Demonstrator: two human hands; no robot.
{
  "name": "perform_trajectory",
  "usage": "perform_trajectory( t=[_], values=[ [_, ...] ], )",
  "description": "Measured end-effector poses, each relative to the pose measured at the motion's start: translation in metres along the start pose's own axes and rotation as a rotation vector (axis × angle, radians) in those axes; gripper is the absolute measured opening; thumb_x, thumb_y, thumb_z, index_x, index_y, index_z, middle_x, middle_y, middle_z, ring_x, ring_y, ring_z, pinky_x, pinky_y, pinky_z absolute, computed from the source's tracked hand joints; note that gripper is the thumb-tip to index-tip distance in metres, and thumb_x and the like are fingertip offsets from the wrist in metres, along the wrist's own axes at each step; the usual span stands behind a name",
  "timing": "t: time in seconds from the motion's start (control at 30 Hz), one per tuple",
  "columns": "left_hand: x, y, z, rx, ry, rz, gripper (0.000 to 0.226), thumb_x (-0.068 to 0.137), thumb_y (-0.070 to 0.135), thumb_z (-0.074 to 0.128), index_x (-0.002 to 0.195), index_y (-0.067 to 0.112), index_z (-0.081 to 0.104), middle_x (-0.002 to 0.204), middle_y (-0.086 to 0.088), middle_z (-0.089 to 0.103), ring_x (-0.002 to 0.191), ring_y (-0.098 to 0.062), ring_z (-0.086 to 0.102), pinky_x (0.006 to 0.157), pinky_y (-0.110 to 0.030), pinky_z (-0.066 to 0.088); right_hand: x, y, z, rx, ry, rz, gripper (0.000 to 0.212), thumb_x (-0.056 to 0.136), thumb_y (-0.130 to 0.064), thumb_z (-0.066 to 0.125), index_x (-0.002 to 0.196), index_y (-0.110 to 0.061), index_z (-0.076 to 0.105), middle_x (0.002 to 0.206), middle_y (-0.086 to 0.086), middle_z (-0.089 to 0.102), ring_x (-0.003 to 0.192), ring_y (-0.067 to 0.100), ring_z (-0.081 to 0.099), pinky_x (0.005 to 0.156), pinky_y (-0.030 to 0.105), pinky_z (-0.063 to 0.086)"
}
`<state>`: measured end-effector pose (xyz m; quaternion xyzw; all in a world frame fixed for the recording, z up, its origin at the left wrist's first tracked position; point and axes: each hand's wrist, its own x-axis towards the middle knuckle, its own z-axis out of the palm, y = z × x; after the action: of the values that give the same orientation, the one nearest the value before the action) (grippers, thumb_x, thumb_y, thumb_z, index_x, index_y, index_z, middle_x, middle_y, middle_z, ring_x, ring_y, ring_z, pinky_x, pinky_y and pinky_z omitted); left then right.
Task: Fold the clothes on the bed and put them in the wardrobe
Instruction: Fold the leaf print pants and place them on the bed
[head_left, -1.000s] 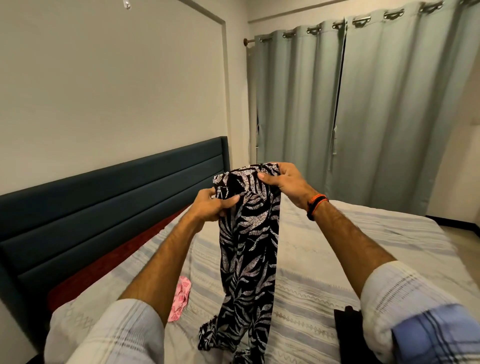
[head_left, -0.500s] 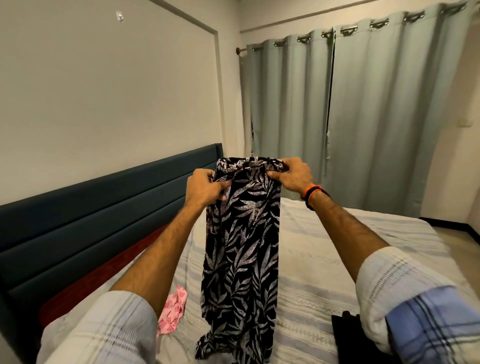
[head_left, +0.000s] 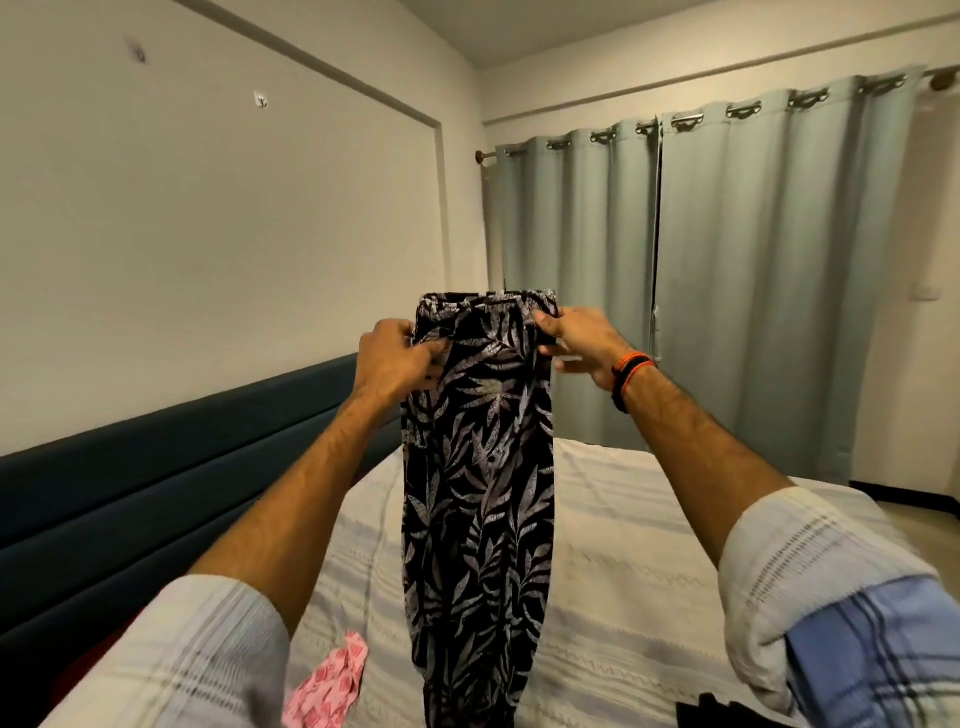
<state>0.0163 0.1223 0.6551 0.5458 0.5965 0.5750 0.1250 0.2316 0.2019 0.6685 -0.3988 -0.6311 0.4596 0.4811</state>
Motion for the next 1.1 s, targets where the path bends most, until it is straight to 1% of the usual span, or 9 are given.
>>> perform_trajectory(
  t=[0.17,0.23,0.3,0.37,0.47,0.67,0.8,0.93,1.1],
  values=[
    [-0.005,-0.005,0.000,0.091,-0.107,-0.103,0.010,0.090,0.017,0.068,0.087,0.013,0.059,0.076,-0.005,0.071,0.062,-0.017,0.073,0.054,-0.025,0.059,-0.001,0.011,0.000,-0.088,-0.070,0.086,0.027,0.097,-0.024,0.060,0.073,-0.016,0.053,0.066,-0.002,0.052,0.048,0.009,0.036,0.036,0.018,0.023],
    [-0.001,0.000,-0.004,0.072,-0.095,-0.098,0.011,0.090,0.016,0.069,0.092,0.010,0.060,0.078,-0.006,0.071,0.063,-0.017,0.073,0.054,-0.025,0.059,0.000,-0.001,0.000,-0.063,-0.052,0.060,0.030,0.097,-0.022,0.061,0.071,-0.016,0.049,0.068,-0.001,0.053,0.044,0.008,0.040,0.035,0.017,0.025],
    [0.009,0.015,-0.011,0.020,-0.059,-0.076,0.018,0.089,0.016,0.070,0.100,0.006,0.060,0.083,-0.009,0.072,0.064,-0.019,0.074,0.053,-0.024,0.059,0.002,-0.022,-0.002,0.006,-0.028,0.011,0.025,0.097,-0.020,0.061,0.075,-0.014,0.051,0.081,-0.002,0.059,0.044,0.006,0.048,0.036,0.017,0.034],
    [0.017,0.030,-0.017,-0.029,-0.024,-0.048,0.023,0.088,0.016,0.071,0.104,0.005,0.058,0.083,-0.009,0.071,0.063,-0.017,0.073,0.051,-0.022,0.057,0.001,-0.038,-0.002,0.078,-0.009,-0.025,0.013,0.098,-0.020,0.058,0.092,-0.008,0.058,0.095,-0.003,0.062,0.050,0.006,0.055,0.040,0.017,0.041],
    [0.013,0.031,-0.017,-0.003,-0.029,-0.067,0.023,0.088,0.017,0.071,0.103,0.005,0.057,0.083,-0.008,0.071,0.065,-0.018,0.074,0.053,-0.024,0.059,-0.003,-0.033,0.003,0.106,-0.002,-0.004,0.021,0.099,-0.020,0.057,0.112,-0.004,0.059,0.095,-0.002,0.064,0.051,0.007,0.057,0.042,0.017,0.042],
    [0.009,0.023,-0.020,0.026,-0.073,-0.092,0.022,0.088,0.018,0.071,0.098,0.000,0.063,0.086,-0.010,0.072,0.066,-0.019,0.074,0.056,-0.025,0.060,-0.005,-0.025,-0.003,0.060,-0.009,-0.005,0.014,0.097,-0.022,0.060,0.089,-0.011,0.057,0.088,-0.001,0.063,0.050,0.005,0.054,0.043,0.017,0.042],
    [0.012,0.038,-0.022,0.009,-0.020,-0.047,0.016,0.090,0.017,0.069,0.089,0.004,0.061,0.080,-0.006,0.069,0.058,-0.013,0.072,0.051,-0.021,0.057,-0.006,-0.038,-0.006,0.072,0.002,-0.050,0.018,0.098,-0.023,0.059,0.104,-0.006,0.060,0.088,-0.002,0.064,0.050,0.005,0.055,0.046,0.018,0.042],
    [-0.002,0.015,-0.011,0.019,-0.089,-0.137,0.021,0.090,0.018,0.069,0.098,-0.001,0.062,0.084,-0.012,0.073,0.064,-0.019,0.074,0.055,-0.023,0.059,-0.011,-0.007,-0.005,0.068,-0.015,0.024,0.028,0.097,-0.024,0.059,0.115,-0.002,0.058,0.093,0.001,0.064,0.052,0.007,0.059,0.046,0.019,0.045],
    [-0.001,0.013,-0.008,-0.006,-0.082,-0.119,0.023,0.091,0.020,0.068,0.097,-0.001,0.063,0.084,-0.013,0.073,0.063,-0.019,0.073,0.051,-0.021,0.056,-0.009,-0.006,-0.014,0.126,-0.040,0.013,0.024,0.096,-0.024,0.061,0.112,-0.006,0.060,0.103,0.005,0.065,0.053,0.009,0.065,0.043,0.017,0.047]
  ],
)
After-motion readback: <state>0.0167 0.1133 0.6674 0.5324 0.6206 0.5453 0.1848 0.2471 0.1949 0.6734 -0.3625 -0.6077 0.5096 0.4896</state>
